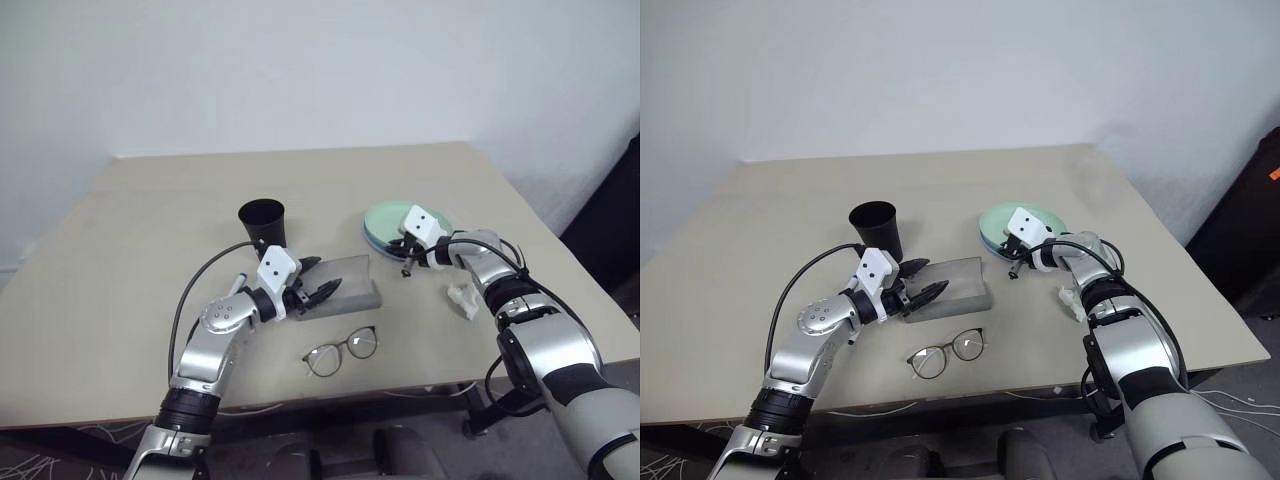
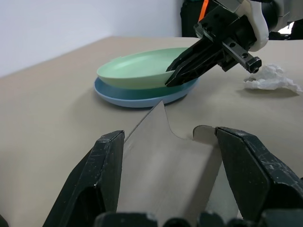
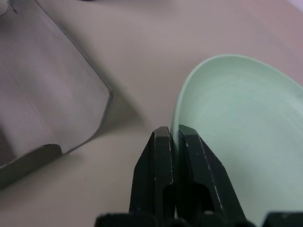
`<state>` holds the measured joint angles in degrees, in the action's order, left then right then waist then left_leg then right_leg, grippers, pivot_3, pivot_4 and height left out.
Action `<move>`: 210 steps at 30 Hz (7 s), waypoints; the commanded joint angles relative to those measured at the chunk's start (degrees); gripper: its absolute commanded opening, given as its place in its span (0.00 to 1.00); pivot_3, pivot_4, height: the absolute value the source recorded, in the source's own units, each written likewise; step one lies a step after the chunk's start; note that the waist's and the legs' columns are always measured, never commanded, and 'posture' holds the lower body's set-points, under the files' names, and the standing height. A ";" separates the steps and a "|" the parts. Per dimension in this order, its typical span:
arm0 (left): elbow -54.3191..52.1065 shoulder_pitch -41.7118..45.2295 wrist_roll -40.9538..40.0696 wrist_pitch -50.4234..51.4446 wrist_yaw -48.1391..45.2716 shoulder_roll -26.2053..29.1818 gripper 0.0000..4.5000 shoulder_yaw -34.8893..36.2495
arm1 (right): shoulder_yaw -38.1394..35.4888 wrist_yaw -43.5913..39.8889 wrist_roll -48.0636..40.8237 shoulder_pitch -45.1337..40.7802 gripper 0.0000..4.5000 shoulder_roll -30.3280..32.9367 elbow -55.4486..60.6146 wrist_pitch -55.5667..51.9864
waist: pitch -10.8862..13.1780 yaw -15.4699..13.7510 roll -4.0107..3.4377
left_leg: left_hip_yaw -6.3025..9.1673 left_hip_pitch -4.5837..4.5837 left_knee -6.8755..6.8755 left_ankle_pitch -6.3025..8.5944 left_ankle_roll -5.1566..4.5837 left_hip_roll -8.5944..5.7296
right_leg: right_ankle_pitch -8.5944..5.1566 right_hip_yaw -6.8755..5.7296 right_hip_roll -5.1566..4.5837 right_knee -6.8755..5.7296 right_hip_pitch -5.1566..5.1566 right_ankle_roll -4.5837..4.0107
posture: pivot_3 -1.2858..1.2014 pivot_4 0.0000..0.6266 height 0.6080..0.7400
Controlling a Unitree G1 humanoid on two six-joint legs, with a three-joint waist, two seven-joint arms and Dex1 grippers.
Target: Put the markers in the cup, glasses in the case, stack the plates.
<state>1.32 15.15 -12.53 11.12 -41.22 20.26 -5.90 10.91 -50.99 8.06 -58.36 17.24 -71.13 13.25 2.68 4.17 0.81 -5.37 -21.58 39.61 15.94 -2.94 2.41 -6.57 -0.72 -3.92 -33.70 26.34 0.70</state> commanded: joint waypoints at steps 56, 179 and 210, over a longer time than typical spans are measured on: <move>-0.15 1.95 1.03 -2.04 -1.14 -1.65 0.72 -0.95 | 5.52 -23.15 5.67 8.88 0.45 20.89 13.96 -6.66 | 0.00 -0.04 -0.01 | -0.01 0.05 0.07 0.00 0.00 -0.04 | 0.00 0.01 -0.03 -0.02 -0.04 0.00 | 0.52 0.00 0.94; 0.82 14.56 3.15 14.21 -32.26 14.38 0.99 -17.99 | -4.41 -29.37 -14.15 22.17 0.53 6.96 34.32 -1.90 | 0.01 -0.06 -0.08 | 0.05 0.03 0.15 -0.02 0.03 -0.03 | 0.00 0.03 0.01 -0.07 -0.04 0.00 | 0.52 0.00 0.94; -1.23 12.69 3.65 15.82 -34.81 14.61 0.12 -19.37 | -3.43 -24.59 -13.60 21.03 0.53 7.13 31.48 0.93 | 0.01 -0.06 -0.08 | 0.06 0.02 0.19 -0.03 0.02 -0.03 | 0.00 0.04 0.01 -0.08 -0.06 0.00 | 0.52 0.00 0.94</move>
<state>1.57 27.45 -9.08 27.55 -75.59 34.24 -25.40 8.07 -75.95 -4.94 -35.44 24.08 -40.12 13.21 2.69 4.10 0.73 -5.31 -21.56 39.80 15.91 -2.92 2.38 -6.58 -0.68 -3.91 -33.78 26.28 0.70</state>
